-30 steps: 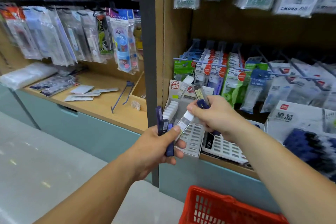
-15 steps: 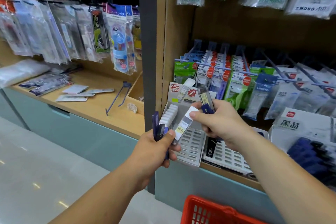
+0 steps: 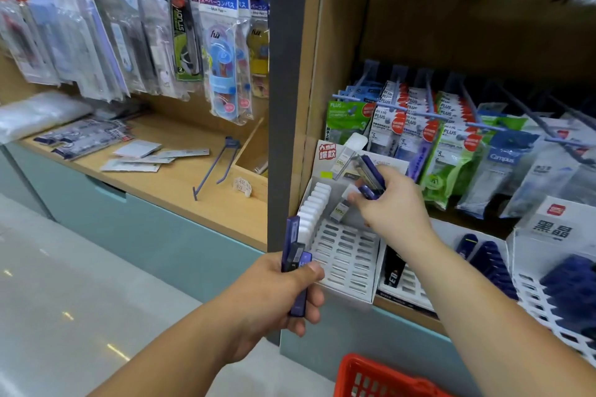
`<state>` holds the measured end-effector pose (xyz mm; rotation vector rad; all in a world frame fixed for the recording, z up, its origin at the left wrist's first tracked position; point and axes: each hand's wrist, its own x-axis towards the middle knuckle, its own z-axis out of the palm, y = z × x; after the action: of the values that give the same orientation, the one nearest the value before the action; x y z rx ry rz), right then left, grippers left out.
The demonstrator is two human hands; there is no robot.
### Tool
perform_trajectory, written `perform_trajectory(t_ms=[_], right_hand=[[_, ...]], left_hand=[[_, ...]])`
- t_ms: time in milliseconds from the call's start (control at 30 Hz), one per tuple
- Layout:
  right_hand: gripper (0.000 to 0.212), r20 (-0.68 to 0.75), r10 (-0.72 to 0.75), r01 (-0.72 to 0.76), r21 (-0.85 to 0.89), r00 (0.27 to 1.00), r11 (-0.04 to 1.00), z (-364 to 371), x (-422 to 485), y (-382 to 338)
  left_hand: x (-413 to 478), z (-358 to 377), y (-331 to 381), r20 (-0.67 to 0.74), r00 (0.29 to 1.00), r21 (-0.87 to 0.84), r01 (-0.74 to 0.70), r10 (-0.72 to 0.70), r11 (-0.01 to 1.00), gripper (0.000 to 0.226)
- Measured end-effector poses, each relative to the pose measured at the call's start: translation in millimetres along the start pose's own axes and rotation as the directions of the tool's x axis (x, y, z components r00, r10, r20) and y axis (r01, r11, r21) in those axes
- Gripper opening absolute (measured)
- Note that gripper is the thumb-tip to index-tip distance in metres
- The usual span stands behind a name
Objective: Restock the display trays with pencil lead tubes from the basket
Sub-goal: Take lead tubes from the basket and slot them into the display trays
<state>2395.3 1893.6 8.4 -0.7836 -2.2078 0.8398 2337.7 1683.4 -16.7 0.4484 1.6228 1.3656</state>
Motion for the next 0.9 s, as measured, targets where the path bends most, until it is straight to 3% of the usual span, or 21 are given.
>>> perform_trajectory(t_ms=[133,300,500,567,667,733,800,900], right_hand=[[0.035,0.02,-0.087,0.088,-0.053,0.996,0.995,3,5,1],[0.024,0.122,-0.077,0.087,-0.077,0.99,0.993,5,3,5],[0.04,0.132,-0.074,0.121,-0.398,0.989,0.909,13,-4,-2],[0.041,0.175,-0.02,0.089,-0.396,0.984,0.914,13,-4,-4],[0.008,0.167,0.019,0.007,-0.149,0.986,0.989,8,0,-2],[0.01,0.169,0.129,-0.152,0.134,0.977,0.979,0,-1,-4],[0.024,0.336,0.27,-0.41,0.474,0.902,0.78,-10,-6,-10],[0.032,0.559,0.257,-0.609,0.645,0.788,0.462,-22,-12,-16]], left_hand=[[3,-3,-3,-0.025,1.0,-0.021,0.001,-0.001,1.0,0.027],[7,0,-2,-0.059,0.998,-0.032,-0.015,0.013,0.999,0.023],[9,3,-2,-0.085,0.996,-0.027,-0.033,0.031,0.999,0.024],[9,4,-1,-0.089,0.995,-0.027,-0.042,0.04,0.999,0.022],[9,11,-1,-0.09,0.994,-0.015,-0.062,0.06,0.998,0.019],[11,16,-3,-0.1,0.991,-0.015,-0.094,0.092,0.995,0.018],[13,22,-6,-0.115,0.985,-0.019,-0.129,0.126,0.991,0.018],[18,26,-12,-0.128,0.982,0.046,-0.136,0.141,0.99,0.014]])
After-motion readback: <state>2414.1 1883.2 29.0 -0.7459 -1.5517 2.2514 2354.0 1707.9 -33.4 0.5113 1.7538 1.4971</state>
